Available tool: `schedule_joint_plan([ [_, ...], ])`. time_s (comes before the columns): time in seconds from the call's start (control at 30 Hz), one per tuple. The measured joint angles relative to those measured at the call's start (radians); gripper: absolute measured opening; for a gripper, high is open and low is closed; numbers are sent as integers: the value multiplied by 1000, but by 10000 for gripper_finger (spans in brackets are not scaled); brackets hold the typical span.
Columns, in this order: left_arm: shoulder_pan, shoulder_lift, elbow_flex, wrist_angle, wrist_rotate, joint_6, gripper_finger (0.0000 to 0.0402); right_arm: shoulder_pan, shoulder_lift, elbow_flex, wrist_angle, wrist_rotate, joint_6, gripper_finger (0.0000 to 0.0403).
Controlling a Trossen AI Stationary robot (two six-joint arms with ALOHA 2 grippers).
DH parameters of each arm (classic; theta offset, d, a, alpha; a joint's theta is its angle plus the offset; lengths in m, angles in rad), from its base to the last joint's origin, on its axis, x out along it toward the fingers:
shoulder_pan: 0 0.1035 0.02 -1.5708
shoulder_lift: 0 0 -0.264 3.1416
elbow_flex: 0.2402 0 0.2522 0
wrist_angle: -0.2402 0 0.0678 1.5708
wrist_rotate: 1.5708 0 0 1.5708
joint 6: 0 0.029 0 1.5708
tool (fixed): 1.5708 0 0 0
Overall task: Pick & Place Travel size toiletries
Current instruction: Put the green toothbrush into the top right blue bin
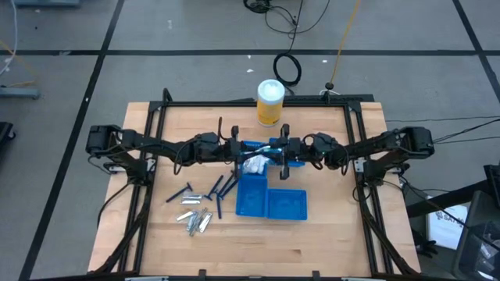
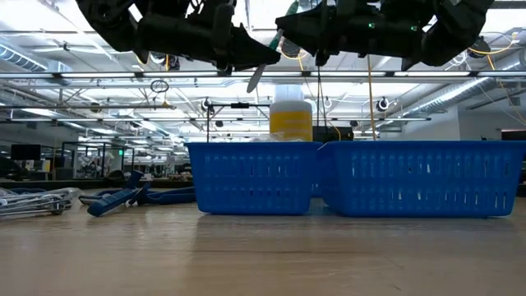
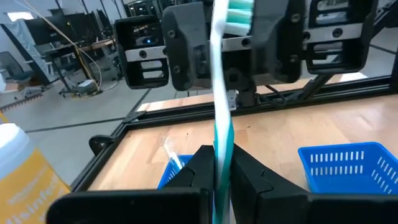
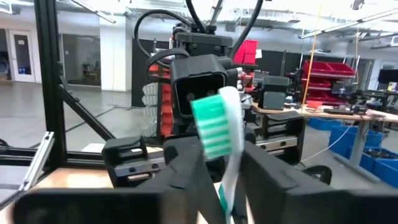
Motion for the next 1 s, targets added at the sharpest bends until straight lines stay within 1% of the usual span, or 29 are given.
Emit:
schedule_joint_plan([
  [0.1,-1,0,0,6,14,-13,15,0,0,0,4,1,-21,20],
  [0.13,-1,0,0,6,14,-13,10,0,0,0,4,0,-28,13],
  [0.2,-1,0,0,5,15,-14,6,0,0,0,3,0,-34,14],
  [0.27,-2,1,0,5,14,-20,12,0,0,0,-2,0,-32,15],
  [0.33,-2,2,0,3,1,-26,30,0,-2,0,-18,1,-41,9],
  [0.43,-8,-3,0,-3,-83,-99,72,-3,-32,0,-69,10,-65,8],
  [0.5,-12,-17,0,-20,-143,-116,105,-12,-67,11,-136,22,-72,8],
  [0.63,-9,-37,0,-82,-251,-123,172,-41,-175,55,-392,46,-92,7],
  [0.77,-10,-44,1,-150,-270,-105,225,-77,-281,135,-777,56,-85,7],
  [0.87,-10,-43,1,-211,-279,-99,250,-96,-323,189,-1072,60,-52,7],
  [0.93,-10,-43,1,-259,-328,-102,260,-104,-337,196,-1208,59,-38,7],
  [1.0,-10,-43,0,-311,-403,-115,266,-114,-341,195,-1308,72,-34,7],
])
